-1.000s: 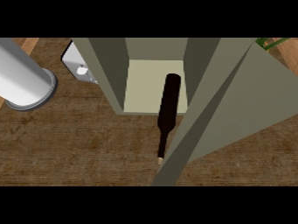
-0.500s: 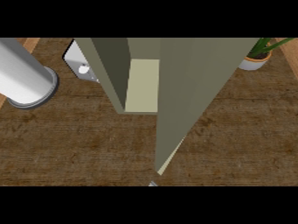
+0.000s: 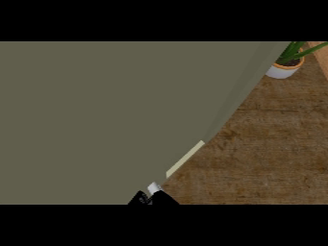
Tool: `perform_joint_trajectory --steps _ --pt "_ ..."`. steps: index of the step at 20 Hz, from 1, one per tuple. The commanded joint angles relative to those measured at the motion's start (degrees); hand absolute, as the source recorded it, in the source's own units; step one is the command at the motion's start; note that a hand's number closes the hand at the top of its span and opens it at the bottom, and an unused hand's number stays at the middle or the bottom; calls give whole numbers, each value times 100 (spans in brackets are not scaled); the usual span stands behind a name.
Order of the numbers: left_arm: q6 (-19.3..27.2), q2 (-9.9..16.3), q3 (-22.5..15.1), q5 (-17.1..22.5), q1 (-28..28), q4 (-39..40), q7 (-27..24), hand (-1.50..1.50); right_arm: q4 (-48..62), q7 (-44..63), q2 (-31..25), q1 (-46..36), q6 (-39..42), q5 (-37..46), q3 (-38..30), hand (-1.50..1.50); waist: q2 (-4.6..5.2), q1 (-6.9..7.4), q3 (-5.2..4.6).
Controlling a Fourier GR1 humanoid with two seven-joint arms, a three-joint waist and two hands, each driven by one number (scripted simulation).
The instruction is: Pick up the wine, place it into the cabinet and close the cabinet
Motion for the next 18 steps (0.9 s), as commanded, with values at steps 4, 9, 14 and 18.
perform_joint_trajectory --steps 4,9,14,18 --pt "255 -342 -237 -260 -276 65 52 -150 2181 -455 463 -2159 -296 -924 -1027 150 21 26 6" --pt "144 -349 -50 -201 -423 389 208 -150 3443 -985 471 -3135 -172 -946 -1395 150 10 -39 7" --pt "647 -496 -125 -377 -468 -164 457 -150 4638 -1611 470 -3196 529 -735 -1835 150 11 -97 17" --pt "318 -548 106 -357 -288 -88 385 -150 5311 -2090 408 -3148 935 -980 -2400 150 5 -89 18"
